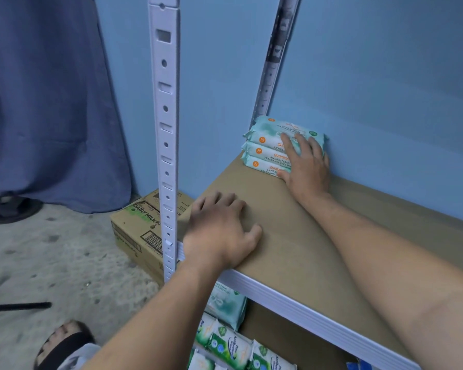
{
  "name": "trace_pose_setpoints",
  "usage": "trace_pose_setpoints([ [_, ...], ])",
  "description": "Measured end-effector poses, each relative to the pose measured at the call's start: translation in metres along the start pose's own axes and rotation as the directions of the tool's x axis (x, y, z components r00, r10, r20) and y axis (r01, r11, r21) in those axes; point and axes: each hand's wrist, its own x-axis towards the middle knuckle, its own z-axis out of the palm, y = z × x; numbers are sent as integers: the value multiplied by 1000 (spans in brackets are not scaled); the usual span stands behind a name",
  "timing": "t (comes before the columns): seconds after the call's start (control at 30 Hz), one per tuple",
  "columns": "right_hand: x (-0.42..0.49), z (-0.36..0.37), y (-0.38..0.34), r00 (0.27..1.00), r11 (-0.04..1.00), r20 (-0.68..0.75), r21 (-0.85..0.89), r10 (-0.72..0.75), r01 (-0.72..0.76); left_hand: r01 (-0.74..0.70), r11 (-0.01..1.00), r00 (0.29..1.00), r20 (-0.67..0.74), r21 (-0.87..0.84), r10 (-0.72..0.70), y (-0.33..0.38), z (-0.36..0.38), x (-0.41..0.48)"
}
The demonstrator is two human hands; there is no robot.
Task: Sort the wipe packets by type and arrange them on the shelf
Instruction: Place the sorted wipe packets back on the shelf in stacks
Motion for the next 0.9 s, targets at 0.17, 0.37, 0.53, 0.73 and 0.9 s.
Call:
trace_pose_setpoints([
  [0.17, 8, 6, 1, 1000, 1000, 6, -2, 2, -2, 2, 1000, 1000, 1, -3, -2, 0, 0, 0],
  [0.37, 10, 12, 4, 1000, 1000, 6, -7, -6, 6, 5, 1000, 1000, 5, -3, -5, 0, 0, 1],
  [0.53, 10, 13, 4, 1000, 1000, 17, -18, 6, -5, 10, 1000, 1000, 7, -20, -10, -1, 1, 1],
  [0.73, 11, 0, -1, 992, 1000, 127, -29, 14, -11, 10, 1000, 1000, 0, -28, -10, -1, 0, -1],
  [0.9, -14, -40, 5, 981, 1000, 196, -6, 7, -6, 23, 999, 999, 27, -47, -22, -1, -2, 0],
])
